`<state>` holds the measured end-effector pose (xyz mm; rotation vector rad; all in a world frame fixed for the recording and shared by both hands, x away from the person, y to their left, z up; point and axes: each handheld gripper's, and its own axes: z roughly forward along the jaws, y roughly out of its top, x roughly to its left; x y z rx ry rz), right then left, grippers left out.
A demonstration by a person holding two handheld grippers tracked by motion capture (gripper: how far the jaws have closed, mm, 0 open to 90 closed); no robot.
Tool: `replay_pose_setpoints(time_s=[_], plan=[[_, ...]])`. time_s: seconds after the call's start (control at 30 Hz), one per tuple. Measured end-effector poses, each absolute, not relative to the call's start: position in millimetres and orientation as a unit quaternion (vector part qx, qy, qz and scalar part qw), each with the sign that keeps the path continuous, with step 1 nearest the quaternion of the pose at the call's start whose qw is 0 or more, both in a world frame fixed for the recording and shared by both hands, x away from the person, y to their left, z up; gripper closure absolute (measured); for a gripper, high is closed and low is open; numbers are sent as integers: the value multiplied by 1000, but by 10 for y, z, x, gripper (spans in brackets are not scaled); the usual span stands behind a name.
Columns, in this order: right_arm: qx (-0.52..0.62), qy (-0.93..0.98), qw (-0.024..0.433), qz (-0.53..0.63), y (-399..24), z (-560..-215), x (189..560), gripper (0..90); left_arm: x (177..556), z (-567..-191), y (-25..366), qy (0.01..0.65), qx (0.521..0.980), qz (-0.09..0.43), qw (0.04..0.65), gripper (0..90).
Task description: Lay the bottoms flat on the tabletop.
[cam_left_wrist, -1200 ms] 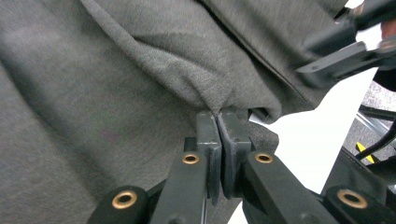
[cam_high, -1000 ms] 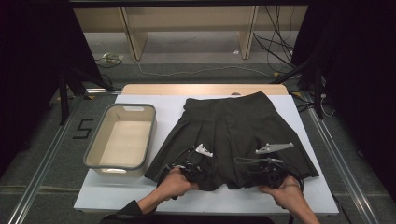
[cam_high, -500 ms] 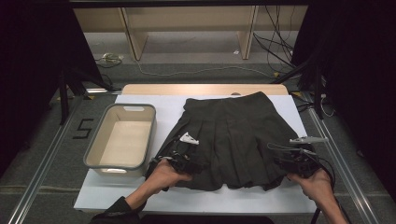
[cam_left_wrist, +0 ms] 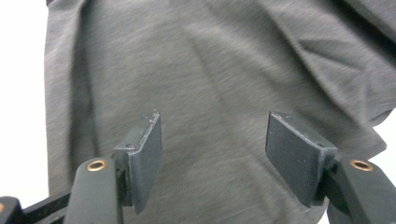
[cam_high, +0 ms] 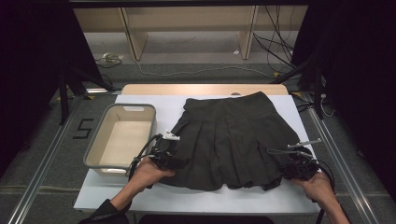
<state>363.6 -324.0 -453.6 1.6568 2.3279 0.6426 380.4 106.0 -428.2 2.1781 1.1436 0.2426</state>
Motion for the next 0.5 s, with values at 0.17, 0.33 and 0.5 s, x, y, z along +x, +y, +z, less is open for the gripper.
replay_pose_setpoints(time_s=[0.17,0.33,0.5], plan=[[545,806,99,207,-3148,-4515,3558,876,3779,-4347,1139,450,830,90,317,340],[549,801,101,216,-3164,-4473,3553,674,3778,-4380,1209,458,829,92,307,330],[573,754,142,289,-3380,-4285,3575,470,3776,-4416,1215,459,830,92,301,327]])
